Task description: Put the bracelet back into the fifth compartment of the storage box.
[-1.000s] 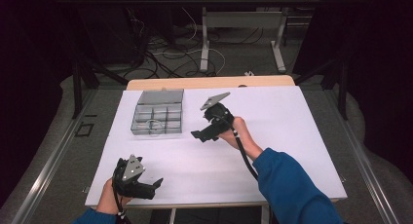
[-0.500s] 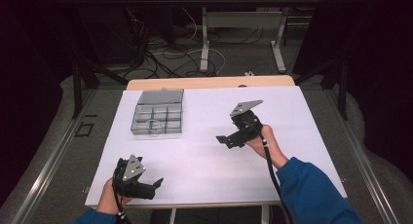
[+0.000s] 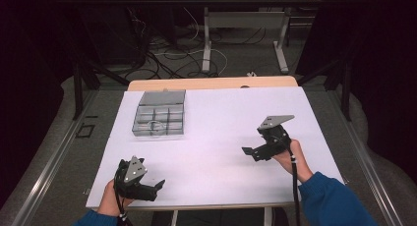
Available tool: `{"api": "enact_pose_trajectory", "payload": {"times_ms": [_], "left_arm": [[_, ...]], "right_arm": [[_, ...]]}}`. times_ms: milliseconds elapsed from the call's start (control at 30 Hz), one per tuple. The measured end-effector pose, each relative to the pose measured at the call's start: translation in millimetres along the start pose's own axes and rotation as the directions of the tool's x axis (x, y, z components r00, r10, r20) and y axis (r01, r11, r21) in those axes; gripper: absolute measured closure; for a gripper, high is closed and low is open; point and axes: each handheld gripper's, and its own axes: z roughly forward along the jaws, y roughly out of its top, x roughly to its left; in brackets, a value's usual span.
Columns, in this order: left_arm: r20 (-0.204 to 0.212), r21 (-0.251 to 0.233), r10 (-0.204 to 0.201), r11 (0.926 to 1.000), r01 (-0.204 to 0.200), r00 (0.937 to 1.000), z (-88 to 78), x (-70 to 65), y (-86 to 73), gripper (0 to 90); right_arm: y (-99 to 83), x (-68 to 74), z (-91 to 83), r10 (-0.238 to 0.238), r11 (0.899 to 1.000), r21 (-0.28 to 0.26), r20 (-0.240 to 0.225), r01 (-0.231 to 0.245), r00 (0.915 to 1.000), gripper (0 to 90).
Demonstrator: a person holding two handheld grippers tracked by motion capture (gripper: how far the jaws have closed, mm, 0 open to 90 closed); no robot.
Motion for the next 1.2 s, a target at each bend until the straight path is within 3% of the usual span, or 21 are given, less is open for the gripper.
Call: {"api": "enact_pose_trajectory", "payload": {"times_ms": [300,767,1200], "left_arm": [[0.0,0.001,0.001,1.0,-0.001,1.0,0.0,0.0,0.1,0.5],[0.005,0.01,0.008,0.9999,-0.008,1.0,-0.5,0.3,0.5,0.5],[0.005,0.003,0.005,1.0,-0.005,1.0,0.7,-1.1,0.2,0.5]], "right_arm": [[-32.5,0.4,-12.6,0.011,1.0,0.022,0.016,-0.012,0.9998,4.9],[-68.9,6.7,-32.0,0.028,0.999,0.029,0.047,-0.03,0.9985,3.7],[-92.9,14.6,-44.1,0.027,0.997,0.067,0.055,-0.031,0.9981,0.0]]}}
